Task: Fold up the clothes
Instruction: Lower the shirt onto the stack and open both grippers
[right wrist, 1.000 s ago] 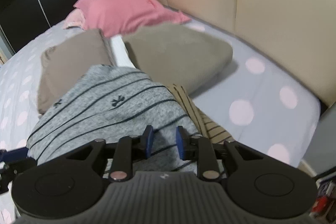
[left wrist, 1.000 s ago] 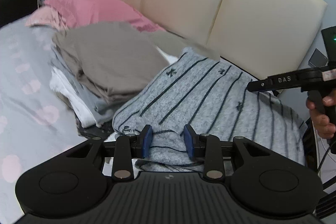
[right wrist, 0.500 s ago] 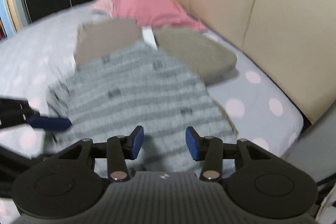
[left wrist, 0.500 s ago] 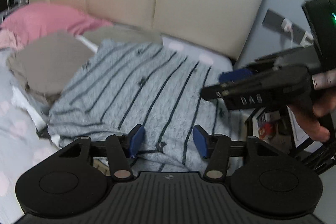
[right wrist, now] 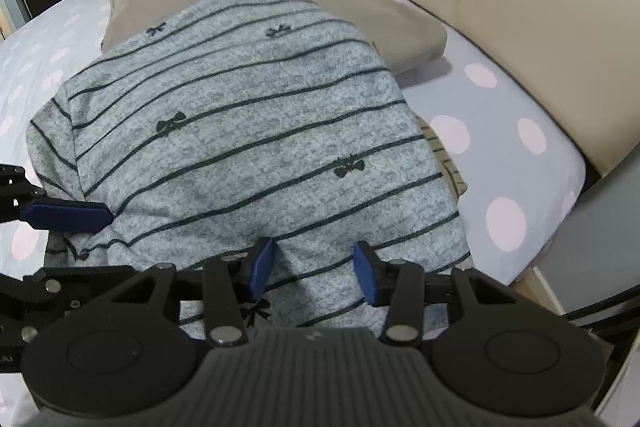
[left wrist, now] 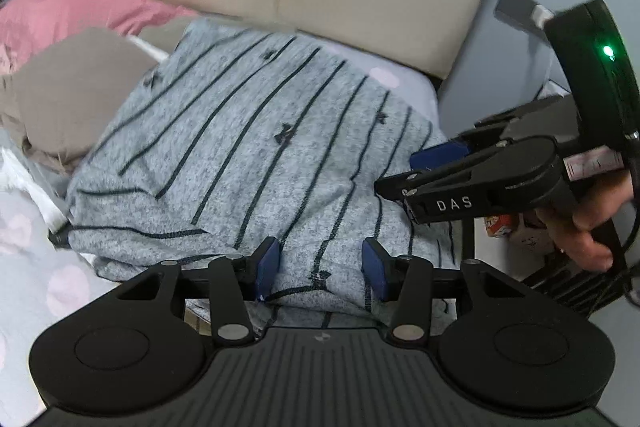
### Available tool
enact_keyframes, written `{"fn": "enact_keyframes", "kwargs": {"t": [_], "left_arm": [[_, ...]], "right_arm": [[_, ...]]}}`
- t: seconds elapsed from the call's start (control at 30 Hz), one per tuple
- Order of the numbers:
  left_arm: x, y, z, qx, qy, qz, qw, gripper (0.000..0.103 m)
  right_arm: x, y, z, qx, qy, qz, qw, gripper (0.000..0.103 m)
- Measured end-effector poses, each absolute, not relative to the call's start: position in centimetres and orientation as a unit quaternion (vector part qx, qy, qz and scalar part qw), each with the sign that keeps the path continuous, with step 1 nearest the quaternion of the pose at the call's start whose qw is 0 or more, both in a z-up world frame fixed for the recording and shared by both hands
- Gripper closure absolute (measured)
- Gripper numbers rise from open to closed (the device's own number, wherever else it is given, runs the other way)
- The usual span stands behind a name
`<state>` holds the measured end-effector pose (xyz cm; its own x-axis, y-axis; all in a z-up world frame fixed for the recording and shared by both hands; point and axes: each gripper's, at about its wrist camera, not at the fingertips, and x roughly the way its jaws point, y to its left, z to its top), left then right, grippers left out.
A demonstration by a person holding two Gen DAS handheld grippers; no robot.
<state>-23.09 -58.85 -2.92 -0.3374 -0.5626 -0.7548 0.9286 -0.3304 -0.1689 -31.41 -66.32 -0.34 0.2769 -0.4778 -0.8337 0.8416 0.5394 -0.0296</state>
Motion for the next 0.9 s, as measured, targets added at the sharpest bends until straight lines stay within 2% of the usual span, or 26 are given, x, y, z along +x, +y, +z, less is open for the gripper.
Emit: {"fn": "enact_keyframes", "kwargs": {"t": [0.17,0.37,0.5,0.63,0.9], "left_arm": [[-20.2,-58.5,-1.1,0.259,0.296,-0.767,0.507,0.059],[-17.4,-61.2,-1.2,0.247,0.319,-0.739,0.540,0.061],[-16.9,-62.7,-3.3,0.262,0.335,-0.720,0.548,0.066],[-16.0,-63.7,-5.6,0.264,0.367,-0.708,0.543,0.067],[-15.5,-62.5,-4.9,0.243,0.359,-0.717,0.546,0.067]], "right_arm": [[-31.8,-65.4,3.1,0.208,0.387,-0.414,0.797,0.056],[-29.1,-65.8,4.6,0.214,0.364,-0.392,0.818,0.056],[-26.4,-66.5,3.7,0.216,0.383,-0.383,0.812,0.056],[-24.6,-67.9,0.3,0.233,0.413,-0.367,0.800,0.054],[-24.2,-67.7,0.1,0.231,0.410,-0.373,0.799,0.055]]}}
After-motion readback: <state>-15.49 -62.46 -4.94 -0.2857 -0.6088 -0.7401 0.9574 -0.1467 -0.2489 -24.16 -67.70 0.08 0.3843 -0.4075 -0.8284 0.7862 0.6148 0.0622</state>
